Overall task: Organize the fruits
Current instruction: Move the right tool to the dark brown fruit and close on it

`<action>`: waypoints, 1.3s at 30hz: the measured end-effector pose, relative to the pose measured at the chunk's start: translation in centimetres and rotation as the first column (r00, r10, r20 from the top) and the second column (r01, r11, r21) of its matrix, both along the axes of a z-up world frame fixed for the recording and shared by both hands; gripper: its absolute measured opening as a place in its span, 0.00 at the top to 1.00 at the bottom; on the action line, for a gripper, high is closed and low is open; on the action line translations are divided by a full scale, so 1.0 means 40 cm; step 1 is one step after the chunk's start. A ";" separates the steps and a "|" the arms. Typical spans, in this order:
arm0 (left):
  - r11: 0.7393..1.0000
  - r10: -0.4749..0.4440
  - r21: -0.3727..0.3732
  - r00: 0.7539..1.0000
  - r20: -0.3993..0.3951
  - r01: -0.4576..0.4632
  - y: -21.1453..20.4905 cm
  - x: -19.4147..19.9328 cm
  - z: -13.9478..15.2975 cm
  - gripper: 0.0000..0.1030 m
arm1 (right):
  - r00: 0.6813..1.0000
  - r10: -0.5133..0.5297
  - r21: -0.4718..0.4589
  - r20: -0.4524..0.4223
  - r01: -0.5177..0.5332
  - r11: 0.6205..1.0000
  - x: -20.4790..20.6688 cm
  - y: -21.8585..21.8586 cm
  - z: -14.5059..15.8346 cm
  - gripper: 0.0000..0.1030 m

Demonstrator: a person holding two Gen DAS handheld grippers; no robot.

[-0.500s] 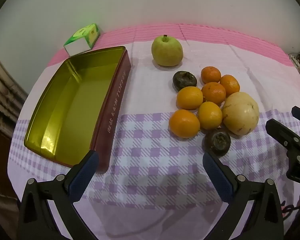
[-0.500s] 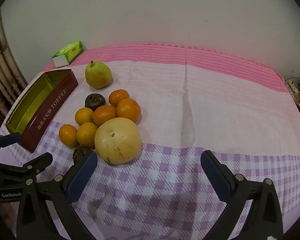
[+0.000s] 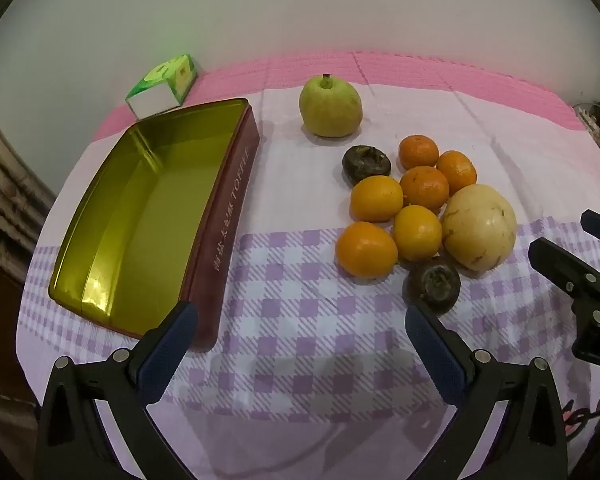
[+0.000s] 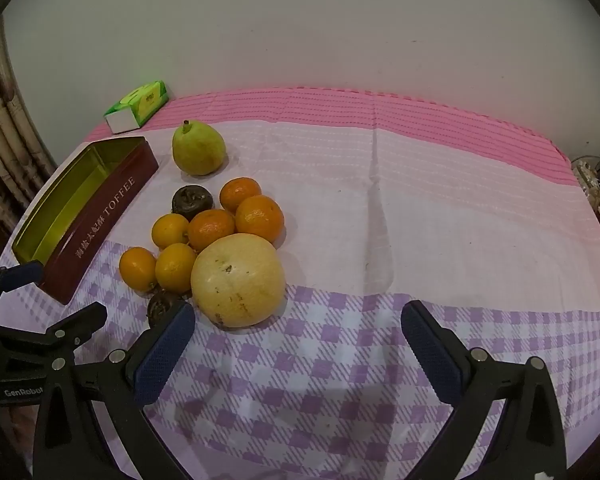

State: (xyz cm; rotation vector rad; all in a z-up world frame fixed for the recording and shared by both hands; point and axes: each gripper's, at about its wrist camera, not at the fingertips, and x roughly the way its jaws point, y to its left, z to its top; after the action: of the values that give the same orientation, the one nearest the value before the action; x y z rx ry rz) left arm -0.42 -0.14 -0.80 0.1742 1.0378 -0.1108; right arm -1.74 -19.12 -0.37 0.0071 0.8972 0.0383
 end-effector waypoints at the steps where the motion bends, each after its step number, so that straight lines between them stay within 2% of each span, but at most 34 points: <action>1: 1.000 0.000 -0.001 1.000 0.001 0.000 -0.001 -0.002 -0.001 0.01 | 1.000 -0.002 -0.002 0.000 0.002 1.000 0.000 0.002 0.000 0.01; 12: 1.000 -0.004 -0.007 1.000 -0.004 0.004 0.003 -0.005 -0.003 0.01 | 1.000 0.003 0.000 0.000 -0.003 1.000 0.001 0.002 0.000 0.01; 29: 1.000 -0.012 -0.007 1.000 0.000 0.012 0.001 -0.011 0.002 0.01 | 0.999 0.036 0.005 -0.011 -0.036 0.999 0.000 0.020 -0.006 0.07; 35: 1.000 -0.012 -0.012 1.000 0.018 0.012 0.015 -0.010 0.019 0.01 | 0.995 0.098 0.014 -0.034 -0.098 0.995 -0.002 0.048 -0.017 0.17; 37: 1.000 -0.014 -0.013 1.000 0.021 0.015 0.020 -0.008 0.024 0.01 | 0.991 0.124 0.023 -0.046 -0.123 0.992 -0.002 0.063 -0.023 0.26; 39: 1.000 -0.014 -0.014 1.000 0.026 0.014 0.026 -0.007 0.031 0.01 | 0.987 0.148 0.037 -0.061 -0.146 0.989 -0.003 0.079 -0.031 0.29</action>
State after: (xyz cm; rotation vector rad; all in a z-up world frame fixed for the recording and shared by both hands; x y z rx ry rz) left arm -0.71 0.89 0.44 0.1697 1.0094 -0.1282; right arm -1.85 -15.95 -1.60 -0.0277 0.9593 0.1918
